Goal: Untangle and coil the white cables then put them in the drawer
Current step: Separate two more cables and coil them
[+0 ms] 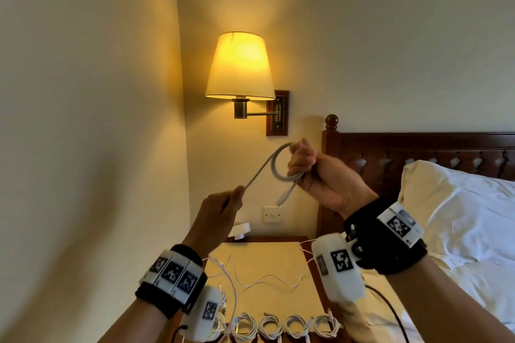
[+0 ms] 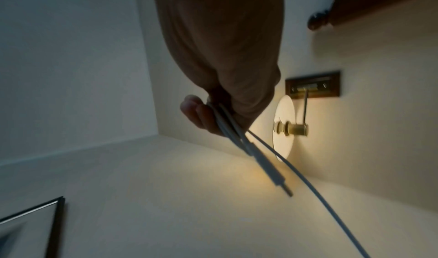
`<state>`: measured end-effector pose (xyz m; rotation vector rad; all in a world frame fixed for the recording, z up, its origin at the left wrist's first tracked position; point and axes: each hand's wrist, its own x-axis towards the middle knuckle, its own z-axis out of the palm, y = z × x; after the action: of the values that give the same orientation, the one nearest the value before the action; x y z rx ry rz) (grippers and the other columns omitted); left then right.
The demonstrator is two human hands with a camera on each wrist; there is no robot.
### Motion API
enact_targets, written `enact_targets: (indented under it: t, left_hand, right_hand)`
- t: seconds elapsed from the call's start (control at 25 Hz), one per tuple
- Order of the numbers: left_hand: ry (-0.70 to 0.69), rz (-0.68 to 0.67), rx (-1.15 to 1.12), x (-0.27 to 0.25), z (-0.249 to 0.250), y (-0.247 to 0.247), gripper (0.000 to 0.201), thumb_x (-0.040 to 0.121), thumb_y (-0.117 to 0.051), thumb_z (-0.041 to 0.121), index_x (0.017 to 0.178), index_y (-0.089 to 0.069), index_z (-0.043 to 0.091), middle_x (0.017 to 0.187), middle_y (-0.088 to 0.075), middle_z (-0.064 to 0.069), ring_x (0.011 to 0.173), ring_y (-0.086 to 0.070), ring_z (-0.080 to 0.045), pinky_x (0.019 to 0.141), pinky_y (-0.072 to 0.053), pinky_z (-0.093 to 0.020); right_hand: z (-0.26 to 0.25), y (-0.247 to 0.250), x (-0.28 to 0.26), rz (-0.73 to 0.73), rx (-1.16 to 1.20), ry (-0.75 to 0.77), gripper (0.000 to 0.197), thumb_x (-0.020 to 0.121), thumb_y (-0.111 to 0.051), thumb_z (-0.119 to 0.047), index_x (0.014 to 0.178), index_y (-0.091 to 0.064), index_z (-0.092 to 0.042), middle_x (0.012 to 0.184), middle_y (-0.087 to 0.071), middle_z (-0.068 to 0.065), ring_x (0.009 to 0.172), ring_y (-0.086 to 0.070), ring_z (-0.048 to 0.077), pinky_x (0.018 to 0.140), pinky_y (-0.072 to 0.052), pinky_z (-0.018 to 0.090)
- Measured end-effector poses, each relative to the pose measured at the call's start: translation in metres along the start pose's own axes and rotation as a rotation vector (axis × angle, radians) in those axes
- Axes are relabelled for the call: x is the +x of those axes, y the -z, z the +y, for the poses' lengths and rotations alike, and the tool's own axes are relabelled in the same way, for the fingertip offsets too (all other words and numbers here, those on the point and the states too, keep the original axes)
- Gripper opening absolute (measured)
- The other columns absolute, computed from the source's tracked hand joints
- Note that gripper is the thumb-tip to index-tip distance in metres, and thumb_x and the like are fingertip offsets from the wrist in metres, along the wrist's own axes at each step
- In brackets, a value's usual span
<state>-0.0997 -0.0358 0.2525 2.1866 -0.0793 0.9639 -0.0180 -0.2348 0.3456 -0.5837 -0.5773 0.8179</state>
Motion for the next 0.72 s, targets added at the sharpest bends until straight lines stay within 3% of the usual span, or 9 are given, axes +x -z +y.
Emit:
enact_targets:
  t: [0.12,0.28,0.4,0.52,0.72]
  left_hand:
    - [-0.062,-0.125,0.14,-0.04,-0.011,-0.007,0.046,0.097,-0.033,0.053,0.066,-0.044,0.021,0.054,-0.041,0.009,0.049,-0.035,-0.006,0.053,-0.029,-0.027]
    - [-0.253,-0.272,0.221,-0.037,0.055,0.001,0.04,0.101,-0.036,0.039,0.068,-0.043,0.018,0.052,-0.04,0.002,0.046,-0.037,-0.013,0.052,-0.031,-0.033]
    - [-0.329,-0.202,0.297,-0.011,0.089,0.02,0.038,0.1,-0.037,0.037,0.068,-0.047,0.019,0.049,-0.044,0.004,0.043,-0.04,-0.014,0.047,-0.034,-0.033]
    - [-0.384,-0.138,0.418,0.01,0.096,0.031,0.029,0.101,-0.042,0.033,0.075,-0.051,0.025,0.056,-0.051,0.012,0.046,-0.047,-0.006,0.048,-0.032,-0.02]
    - [-0.357,0.011,0.542,0.034,0.078,0.034,0.025,0.101,-0.038,0.04,0.081,-0.047,0.027,0.056,-0.043,0.014,0.053,-0.048,-0.011,0.058,-0.041,-0.028]
  right_hand:
    - [-0.022,0.0,0.003,0.118,-0.131,0.136,0.031,0.103,-0.036,-0.028,0.086,-0.055,-0.01,0.061,-0.05,-0.004,0.051,-0.05,0.006,0.052,-0.047,0.016]
    - [0.007,0.004,0.013,0.166,-0.702,0.21,0.028,0.103,-0.041,-0.027,0.096,-0.059,-0.006,0.07,-0.06,0.003,0.066,-0.062,0.016,0.068,-0.053,0.028]
    - [0.025,0.002,0.015,0.111,-0.927,0.246,0.03,0.101,-0.044,-0.026,0.097,-0.062,-0.002,0.07,-0.064,0.004,0.068,-0.063,0.018,0.071,-0.054,0.03]
    - [0.034,-0.003,0.012,0.064,-1.037,0.258,0.033,0.102,-0.043,-0.024,0.094,-0.065,-0.001,0.072,-0.065,0.007,0.067,-0.063,0.019,0.068,-0.054,0.029]
    - [0.038,-0.008,0.002,0.046,-0.95,0.2,0.035,0.104,-0.037,-0.023,0.091,-0.063,-0.003,0.063,-0.059,0.002,0.055,-0.055,0.014,0.06,-0.047,0.027]
